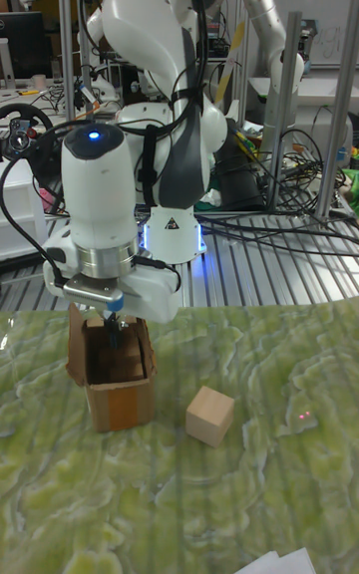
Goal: Open a box
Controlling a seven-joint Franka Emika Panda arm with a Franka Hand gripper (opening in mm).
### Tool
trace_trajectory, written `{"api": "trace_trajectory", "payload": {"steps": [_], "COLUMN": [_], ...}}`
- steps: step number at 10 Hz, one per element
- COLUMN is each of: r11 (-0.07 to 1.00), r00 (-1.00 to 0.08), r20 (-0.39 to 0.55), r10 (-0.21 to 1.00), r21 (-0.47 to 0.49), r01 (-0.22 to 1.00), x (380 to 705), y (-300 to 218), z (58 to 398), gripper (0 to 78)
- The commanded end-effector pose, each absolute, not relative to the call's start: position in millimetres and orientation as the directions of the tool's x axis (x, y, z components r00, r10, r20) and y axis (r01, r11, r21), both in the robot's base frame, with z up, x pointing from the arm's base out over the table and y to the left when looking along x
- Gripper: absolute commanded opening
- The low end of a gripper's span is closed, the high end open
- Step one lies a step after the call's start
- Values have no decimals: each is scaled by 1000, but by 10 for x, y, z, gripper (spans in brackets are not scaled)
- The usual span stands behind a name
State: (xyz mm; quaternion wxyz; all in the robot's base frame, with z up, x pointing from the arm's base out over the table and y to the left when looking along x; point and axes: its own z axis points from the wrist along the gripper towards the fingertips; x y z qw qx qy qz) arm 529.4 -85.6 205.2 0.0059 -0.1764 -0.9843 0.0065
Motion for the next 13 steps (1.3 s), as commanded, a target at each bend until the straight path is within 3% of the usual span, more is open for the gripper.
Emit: {"api": "trace_trajectory", "payload": {"steps": [1, 9, 13], "r11": [940, 910, 913], "r00": [-940, -910, -913], "r20": [6, 4, -25], "r10": [340, 414, 407], "r21": [4, -16, 5], "r01": [340, 414, 407], "x": [5276, 5276, 4953], "y": [-889, -889, -905], "z": [2028, 2028, 1967], "gripper": [0, 0, 0]}}
